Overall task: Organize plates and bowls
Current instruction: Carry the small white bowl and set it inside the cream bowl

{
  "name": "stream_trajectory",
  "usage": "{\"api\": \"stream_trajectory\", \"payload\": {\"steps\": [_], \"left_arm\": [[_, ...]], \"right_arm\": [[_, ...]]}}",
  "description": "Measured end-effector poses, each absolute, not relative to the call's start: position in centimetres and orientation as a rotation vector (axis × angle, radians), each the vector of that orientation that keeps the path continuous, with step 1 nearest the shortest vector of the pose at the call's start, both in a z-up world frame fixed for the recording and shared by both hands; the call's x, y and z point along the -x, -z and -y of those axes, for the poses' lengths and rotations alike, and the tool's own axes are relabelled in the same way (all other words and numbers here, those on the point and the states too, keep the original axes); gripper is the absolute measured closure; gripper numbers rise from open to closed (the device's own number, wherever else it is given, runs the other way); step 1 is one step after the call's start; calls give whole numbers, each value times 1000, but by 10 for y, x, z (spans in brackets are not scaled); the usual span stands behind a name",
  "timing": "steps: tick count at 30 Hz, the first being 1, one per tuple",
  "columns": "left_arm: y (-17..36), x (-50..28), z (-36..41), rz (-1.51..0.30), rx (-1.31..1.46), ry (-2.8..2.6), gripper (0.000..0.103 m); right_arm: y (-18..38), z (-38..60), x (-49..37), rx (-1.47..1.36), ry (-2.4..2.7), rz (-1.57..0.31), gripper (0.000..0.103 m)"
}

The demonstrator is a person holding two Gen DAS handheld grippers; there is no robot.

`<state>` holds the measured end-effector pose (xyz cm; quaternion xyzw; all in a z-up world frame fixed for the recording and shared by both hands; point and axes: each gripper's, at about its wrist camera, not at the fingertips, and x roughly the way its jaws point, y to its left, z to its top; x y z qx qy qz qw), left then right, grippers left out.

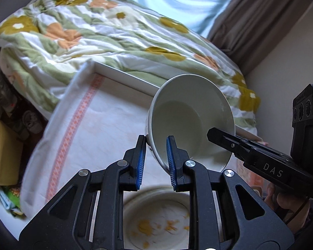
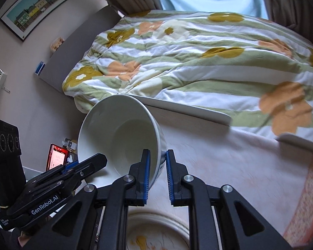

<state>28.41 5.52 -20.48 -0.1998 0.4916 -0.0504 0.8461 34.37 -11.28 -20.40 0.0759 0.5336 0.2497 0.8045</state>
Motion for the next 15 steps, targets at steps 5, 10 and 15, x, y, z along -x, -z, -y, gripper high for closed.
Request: {"api": "stream_trajectory", "payload": {"steps": [5, 10, 15], "left_arm": [[190, -254, 1, -1035, 391, 182, 85], [181, -226, 63, -1043, 352, 262, 85], [181, -201, 125, -1065, 312, 346, 85]], "right_arm": [[188, 172, -303, -196, -468, -1114, 89], [181, 233, -261, -236, -390, -1094, 89], [180, 290, -224, -279, -314, -1081, 89]]}}
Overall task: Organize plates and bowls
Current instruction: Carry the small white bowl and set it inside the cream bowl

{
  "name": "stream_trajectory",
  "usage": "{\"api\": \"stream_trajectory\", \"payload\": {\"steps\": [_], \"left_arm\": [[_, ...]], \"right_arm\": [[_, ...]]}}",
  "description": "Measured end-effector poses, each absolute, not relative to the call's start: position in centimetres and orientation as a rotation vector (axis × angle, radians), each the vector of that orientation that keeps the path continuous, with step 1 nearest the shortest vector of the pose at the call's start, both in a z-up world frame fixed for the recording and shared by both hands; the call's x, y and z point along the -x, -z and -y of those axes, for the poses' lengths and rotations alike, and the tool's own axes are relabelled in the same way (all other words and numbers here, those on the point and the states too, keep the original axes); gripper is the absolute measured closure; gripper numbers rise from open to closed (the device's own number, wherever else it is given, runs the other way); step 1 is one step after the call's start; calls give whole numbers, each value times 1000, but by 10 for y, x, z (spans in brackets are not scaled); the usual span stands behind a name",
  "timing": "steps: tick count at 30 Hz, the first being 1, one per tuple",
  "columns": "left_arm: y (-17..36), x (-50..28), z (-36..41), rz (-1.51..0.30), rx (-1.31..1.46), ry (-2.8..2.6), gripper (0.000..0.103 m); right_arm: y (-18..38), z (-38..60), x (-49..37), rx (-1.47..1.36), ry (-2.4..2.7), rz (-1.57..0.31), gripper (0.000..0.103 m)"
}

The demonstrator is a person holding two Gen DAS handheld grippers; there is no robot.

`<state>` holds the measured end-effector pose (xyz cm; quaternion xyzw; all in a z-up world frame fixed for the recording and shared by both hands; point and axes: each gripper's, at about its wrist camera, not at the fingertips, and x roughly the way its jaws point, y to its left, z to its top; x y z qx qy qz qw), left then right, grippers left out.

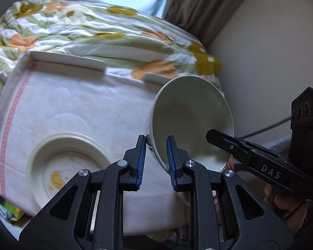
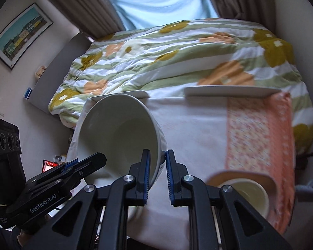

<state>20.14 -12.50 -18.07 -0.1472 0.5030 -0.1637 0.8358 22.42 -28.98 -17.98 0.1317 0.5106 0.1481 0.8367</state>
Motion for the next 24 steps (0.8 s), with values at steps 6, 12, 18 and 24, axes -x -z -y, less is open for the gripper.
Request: {"api": "stream_trajectory", "payload": {"steps": [6, 12, 18, 24], "left_arm": [[200, -181, 188, -1128, 264, 439, 85], [224, -177, 225, -1211, 180, 505, 85], [240, -179, 246, -1255, 100, 538, 85], [250, -177, 257, -1269, 13, 548, 85]], "right_arm": [[193, 341, -188, -332, -206, -1097, 89], [214, 367, -167, -394, -108, -1135, 89], [232, 386, -153, -452, -50, -1170, 89], [243, 393, -144, -454, -24, -1174, 89]]}}
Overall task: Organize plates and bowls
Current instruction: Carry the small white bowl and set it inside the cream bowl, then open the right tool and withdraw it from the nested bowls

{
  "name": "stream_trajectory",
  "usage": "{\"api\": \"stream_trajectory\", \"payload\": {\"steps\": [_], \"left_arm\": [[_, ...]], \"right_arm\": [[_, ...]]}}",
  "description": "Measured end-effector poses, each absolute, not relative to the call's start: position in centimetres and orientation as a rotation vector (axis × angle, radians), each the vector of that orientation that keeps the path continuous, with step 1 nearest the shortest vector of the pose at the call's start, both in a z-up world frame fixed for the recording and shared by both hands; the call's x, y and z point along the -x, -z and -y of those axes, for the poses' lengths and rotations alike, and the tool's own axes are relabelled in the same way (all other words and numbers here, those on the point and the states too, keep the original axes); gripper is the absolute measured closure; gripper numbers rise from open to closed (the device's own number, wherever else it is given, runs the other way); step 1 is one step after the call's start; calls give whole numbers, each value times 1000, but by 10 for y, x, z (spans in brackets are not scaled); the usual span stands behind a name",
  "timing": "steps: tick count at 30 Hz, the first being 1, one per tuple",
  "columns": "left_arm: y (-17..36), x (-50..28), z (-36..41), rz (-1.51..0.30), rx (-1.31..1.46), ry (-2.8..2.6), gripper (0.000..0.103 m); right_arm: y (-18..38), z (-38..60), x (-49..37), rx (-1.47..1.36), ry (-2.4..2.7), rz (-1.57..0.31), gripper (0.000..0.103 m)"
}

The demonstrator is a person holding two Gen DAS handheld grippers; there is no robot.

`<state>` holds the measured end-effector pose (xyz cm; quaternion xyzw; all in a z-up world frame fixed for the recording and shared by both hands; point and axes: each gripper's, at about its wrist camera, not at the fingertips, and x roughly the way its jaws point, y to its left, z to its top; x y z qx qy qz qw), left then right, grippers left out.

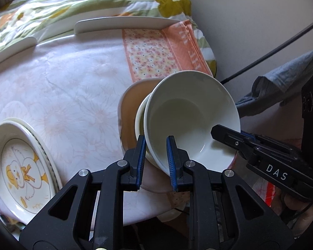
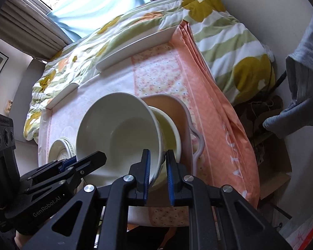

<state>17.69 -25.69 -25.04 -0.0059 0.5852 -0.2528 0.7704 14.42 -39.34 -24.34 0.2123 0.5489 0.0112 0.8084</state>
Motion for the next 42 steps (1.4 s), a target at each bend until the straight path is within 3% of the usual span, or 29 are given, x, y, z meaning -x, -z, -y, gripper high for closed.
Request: {"api": "stream_trajectory", "payload": {"steps": [20, 31, 39, 41, 42], "left_arm": [[255, -166, 284, -1172, -319, 483, 85], [256, -166, 285, -1170, -323, 478, 85], [203, -168, 261, -1088, -212, 503, 85], [184, -167, 251, -1040, -193, 496, 75], [174, -166, 244, -1012, -189, 482, 45]], "right_arm": [[253, 394, -145, -430, 9, -1194, 89], [252, 394, -146, -407, 6, -1195, 89], [220, 402, -137, -417, -17, -1121, 89], [203, 404, -130, -392, -30, -1079, 89], [196, 404, -127, -377, -38, -1063, 89]]}}
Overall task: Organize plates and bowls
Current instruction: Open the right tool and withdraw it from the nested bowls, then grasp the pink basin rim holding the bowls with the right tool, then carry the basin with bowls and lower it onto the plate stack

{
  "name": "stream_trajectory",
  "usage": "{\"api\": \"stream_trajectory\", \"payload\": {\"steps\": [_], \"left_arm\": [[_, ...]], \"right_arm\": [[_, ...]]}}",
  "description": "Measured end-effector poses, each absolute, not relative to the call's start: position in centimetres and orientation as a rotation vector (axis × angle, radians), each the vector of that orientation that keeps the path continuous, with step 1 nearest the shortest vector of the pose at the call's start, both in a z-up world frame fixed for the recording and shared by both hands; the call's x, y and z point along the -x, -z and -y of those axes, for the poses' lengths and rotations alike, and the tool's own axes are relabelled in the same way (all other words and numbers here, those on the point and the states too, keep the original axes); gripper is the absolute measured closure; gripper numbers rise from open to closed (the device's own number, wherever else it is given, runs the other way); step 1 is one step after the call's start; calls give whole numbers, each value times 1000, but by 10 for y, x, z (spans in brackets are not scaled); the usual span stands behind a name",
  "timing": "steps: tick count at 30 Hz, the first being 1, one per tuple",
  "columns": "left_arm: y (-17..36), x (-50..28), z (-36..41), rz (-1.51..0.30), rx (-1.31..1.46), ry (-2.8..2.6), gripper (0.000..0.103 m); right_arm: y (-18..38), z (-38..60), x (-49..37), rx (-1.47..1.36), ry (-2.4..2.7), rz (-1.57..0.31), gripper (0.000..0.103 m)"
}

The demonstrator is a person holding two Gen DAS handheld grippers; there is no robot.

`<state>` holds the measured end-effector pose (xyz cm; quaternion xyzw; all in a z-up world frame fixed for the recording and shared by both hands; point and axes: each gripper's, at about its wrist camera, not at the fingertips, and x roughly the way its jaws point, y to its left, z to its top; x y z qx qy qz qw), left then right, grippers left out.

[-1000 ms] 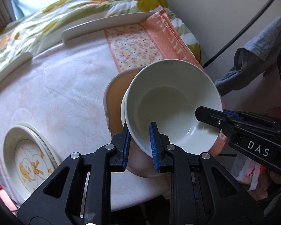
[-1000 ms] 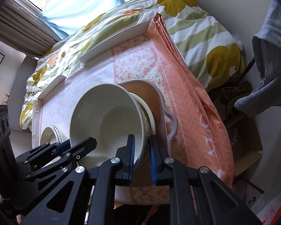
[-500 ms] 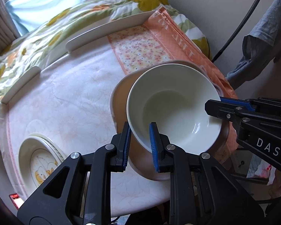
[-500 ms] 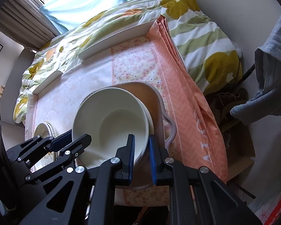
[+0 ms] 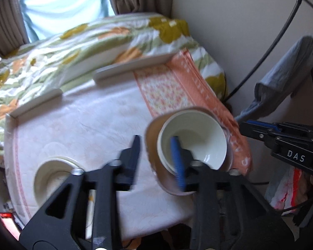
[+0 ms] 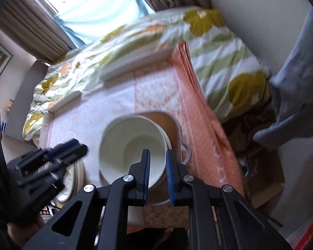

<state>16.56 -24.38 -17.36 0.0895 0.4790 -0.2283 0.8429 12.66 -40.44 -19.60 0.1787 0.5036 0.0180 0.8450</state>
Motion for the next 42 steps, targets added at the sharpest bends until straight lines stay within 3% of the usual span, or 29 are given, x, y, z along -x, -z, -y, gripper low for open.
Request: {"api": "stream_trajectory", "payload": {"steps": [1, 2, 3, 4, 5, 6, 18, 26, 35, 42], "left_arm": [[167, -165, 239, -991, -186, 469, 5], [160, -162, 232, -965, -180, 460, 1], [153, -159, 224, -928, -166, 463, 0], [150, -157, 219, -918, -166, 469, 0], [149, -156, 215, -919, -170, 478, 0], [152, -154, 211, -929, -180, 485, 0], [242, -157, 217, -1159, -319, 559, 1], [278, -170, 239, -1250, -395, 577, 8], [297, -178, 258, -1295, -419, 620, 35], [312, -178, 271, -1295, -431, 663, 64]], "right_arm": [[188, 405, -122, -356, -45, -1045, 88], [181, 405, -117, -333, -47, -1027, 85], [176, 405, -115, -314, -47, -1014, 64], [173, 405, -111, -294, -47, -1003, 26], [170, 405, -107, -274, -51, -992, 9], [169, 406, -102, -252, -57, -975, 0], [241, 409, -121, -10, -31, -1242, 0], [281, 407, -145, 27, -108, -1344, 26], [301, 391, -158, 84, -199, -1375, 57], [317, 383, -163, 41, -285, -1373, 82]]}}
